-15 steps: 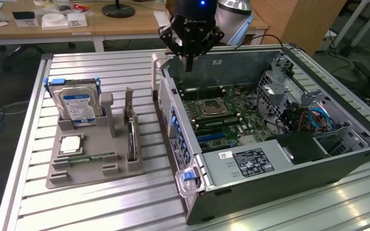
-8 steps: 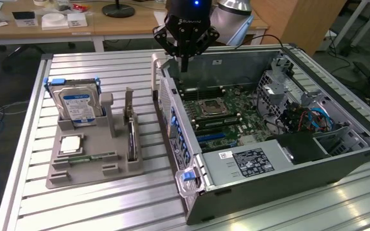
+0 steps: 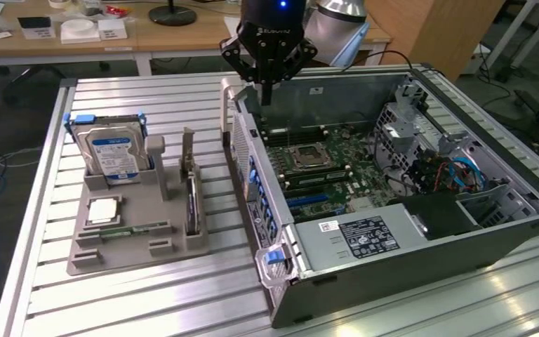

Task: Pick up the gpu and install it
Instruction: 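Reach for the gpu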

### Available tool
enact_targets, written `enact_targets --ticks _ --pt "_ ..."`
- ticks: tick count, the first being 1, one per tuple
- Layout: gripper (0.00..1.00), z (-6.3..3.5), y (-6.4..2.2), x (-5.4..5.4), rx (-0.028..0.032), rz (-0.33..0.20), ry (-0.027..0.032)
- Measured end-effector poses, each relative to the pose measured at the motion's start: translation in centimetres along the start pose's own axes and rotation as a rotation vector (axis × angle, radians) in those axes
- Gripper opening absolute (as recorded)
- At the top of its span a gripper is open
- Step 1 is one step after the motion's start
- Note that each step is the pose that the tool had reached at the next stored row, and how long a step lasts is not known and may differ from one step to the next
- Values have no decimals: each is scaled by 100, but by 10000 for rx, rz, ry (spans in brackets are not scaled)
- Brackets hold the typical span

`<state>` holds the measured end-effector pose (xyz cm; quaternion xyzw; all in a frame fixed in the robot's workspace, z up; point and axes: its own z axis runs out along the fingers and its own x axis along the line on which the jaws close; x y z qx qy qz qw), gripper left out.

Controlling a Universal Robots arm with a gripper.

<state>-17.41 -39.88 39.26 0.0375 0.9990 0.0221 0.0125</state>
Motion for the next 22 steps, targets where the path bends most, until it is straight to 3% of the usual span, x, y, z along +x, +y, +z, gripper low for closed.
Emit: enact_targets --ticks 22 --pt "11 -4 -23 348 0 1 0"
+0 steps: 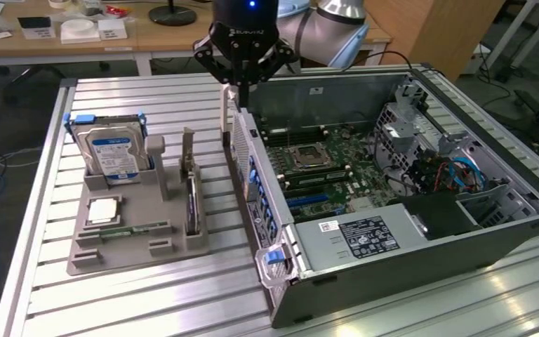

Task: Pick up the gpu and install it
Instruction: 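Reach for the gpu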

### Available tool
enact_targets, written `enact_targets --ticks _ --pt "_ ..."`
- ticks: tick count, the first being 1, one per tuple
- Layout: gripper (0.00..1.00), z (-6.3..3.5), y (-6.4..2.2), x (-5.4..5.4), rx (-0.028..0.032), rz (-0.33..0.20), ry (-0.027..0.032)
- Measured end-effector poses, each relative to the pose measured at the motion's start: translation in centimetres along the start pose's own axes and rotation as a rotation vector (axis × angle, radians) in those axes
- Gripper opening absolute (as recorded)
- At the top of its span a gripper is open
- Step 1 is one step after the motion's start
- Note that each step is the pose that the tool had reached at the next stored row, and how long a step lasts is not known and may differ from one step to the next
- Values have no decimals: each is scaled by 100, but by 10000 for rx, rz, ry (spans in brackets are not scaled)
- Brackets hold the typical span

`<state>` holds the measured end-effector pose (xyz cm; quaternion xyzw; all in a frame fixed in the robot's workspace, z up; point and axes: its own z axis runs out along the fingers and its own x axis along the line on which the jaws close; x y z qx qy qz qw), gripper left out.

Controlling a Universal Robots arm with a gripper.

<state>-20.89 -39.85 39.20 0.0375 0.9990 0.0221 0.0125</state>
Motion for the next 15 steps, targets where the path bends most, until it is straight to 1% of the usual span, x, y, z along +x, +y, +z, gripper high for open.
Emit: enact_targets --ticks 6,15 --pt "11 -2 -8 148 0 3 0" --pt "11 -3 -16 324 0 6 0"
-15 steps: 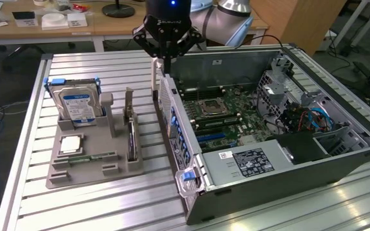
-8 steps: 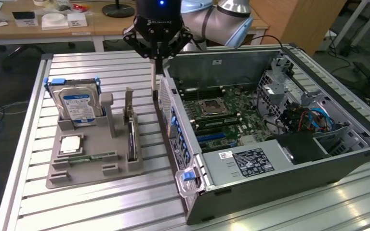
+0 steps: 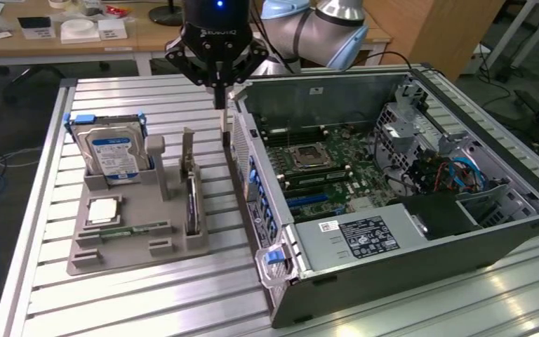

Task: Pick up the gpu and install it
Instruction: 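Reach for the gpu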

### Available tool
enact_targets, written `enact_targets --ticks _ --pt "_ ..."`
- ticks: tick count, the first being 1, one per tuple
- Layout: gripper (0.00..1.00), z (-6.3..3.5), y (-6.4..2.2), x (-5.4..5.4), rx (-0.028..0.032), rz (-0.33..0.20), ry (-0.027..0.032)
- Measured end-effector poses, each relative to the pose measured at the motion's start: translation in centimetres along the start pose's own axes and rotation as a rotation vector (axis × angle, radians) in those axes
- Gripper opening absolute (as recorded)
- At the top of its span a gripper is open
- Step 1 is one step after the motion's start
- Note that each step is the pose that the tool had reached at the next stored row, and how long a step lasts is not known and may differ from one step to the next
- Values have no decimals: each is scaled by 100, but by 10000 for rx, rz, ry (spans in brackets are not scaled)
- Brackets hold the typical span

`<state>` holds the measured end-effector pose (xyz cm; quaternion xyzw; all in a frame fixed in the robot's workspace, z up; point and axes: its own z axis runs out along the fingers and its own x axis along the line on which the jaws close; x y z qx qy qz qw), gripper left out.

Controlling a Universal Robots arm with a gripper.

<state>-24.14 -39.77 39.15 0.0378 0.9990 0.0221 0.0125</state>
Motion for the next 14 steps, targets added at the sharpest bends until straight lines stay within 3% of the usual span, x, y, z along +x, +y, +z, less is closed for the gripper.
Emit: enact_targets --ticks 14 --pt "11 -3 -15 290 1 11 0"
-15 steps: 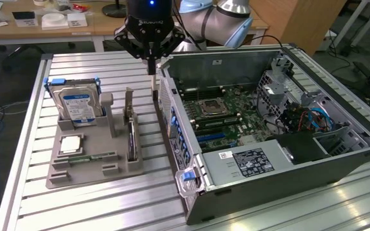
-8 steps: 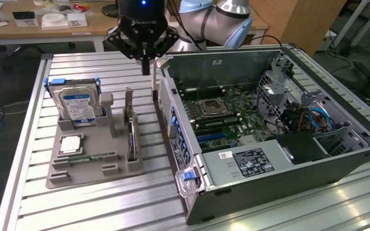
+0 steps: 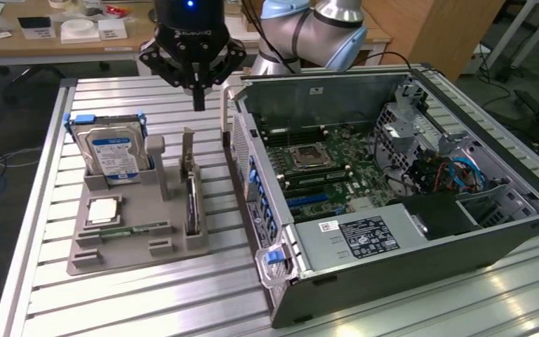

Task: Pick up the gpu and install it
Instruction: 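Reach for the gpu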

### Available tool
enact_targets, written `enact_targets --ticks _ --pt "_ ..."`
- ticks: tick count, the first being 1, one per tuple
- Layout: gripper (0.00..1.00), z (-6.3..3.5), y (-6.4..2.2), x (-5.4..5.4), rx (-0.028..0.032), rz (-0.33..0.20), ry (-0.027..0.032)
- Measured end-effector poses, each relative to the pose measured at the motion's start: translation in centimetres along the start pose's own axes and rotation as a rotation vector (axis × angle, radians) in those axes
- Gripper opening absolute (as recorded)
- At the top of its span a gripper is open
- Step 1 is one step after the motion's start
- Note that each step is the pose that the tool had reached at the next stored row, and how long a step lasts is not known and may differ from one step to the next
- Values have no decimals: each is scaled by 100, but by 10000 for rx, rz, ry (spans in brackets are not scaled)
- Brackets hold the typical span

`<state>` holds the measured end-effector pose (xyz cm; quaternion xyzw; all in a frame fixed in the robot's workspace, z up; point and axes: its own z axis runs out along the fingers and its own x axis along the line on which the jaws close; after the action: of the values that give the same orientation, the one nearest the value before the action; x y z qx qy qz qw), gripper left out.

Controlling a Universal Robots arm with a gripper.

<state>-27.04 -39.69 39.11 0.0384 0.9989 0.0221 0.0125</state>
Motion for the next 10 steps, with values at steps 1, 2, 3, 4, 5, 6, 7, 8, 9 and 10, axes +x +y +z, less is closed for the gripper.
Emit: enact_targets --ticks 1,2,3,4,5,6,7,8,9,10 --pt "11 0 -1 19 0 2 0" --pt "11 -1 -3 36 0 4 0" --pt "11 -1 -4 52 0 5 -1" --pt "11 -1 -5 67 0 5 -1" --pt "11 -2 -6 80 0 6 0" --pt "11 -2 -7 92 0 6 0" --pt "11 -2 -8 102 0 7 0" --pt "11 -2 -8 111 0 6 0" --pt "11 -3 -9 119 0 6 0" --pt "11 -2 -10 130 0 6 0"
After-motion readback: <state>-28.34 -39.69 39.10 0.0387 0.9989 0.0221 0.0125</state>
